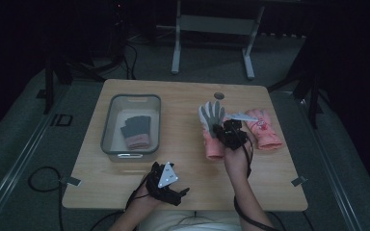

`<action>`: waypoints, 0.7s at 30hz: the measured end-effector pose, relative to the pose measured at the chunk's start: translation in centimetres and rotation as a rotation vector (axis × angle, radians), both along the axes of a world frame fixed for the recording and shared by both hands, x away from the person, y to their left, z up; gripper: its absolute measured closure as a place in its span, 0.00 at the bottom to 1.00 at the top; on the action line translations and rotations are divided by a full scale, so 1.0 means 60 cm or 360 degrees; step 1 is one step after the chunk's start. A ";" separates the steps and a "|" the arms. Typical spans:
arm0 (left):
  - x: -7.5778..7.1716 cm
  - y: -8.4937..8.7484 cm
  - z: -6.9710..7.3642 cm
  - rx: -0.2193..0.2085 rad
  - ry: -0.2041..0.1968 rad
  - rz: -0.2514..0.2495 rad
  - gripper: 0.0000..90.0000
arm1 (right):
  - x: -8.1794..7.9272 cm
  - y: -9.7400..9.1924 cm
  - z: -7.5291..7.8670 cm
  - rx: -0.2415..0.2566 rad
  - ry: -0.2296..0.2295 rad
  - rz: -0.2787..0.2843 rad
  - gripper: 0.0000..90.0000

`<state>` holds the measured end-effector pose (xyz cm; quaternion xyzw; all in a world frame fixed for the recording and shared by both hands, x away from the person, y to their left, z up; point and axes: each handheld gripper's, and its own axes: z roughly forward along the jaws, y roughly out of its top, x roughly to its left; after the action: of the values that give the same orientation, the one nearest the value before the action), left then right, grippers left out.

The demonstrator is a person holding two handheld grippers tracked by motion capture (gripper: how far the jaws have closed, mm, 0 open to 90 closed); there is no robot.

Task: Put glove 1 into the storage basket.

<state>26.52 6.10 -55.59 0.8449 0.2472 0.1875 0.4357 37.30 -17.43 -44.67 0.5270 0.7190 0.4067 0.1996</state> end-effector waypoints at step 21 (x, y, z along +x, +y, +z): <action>-0.001 -0.001 -0.005 0.0003 0.0011 -0.0031 0.02 | 0.047 0.066 -0.140 -0.0126 0.0290 -0.0060 0.95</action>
<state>26.44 6.07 -55.88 0.8484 0.2401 0.1806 0.4358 40.14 -13.48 -53.05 0.5669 0.7398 0.3244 0.1616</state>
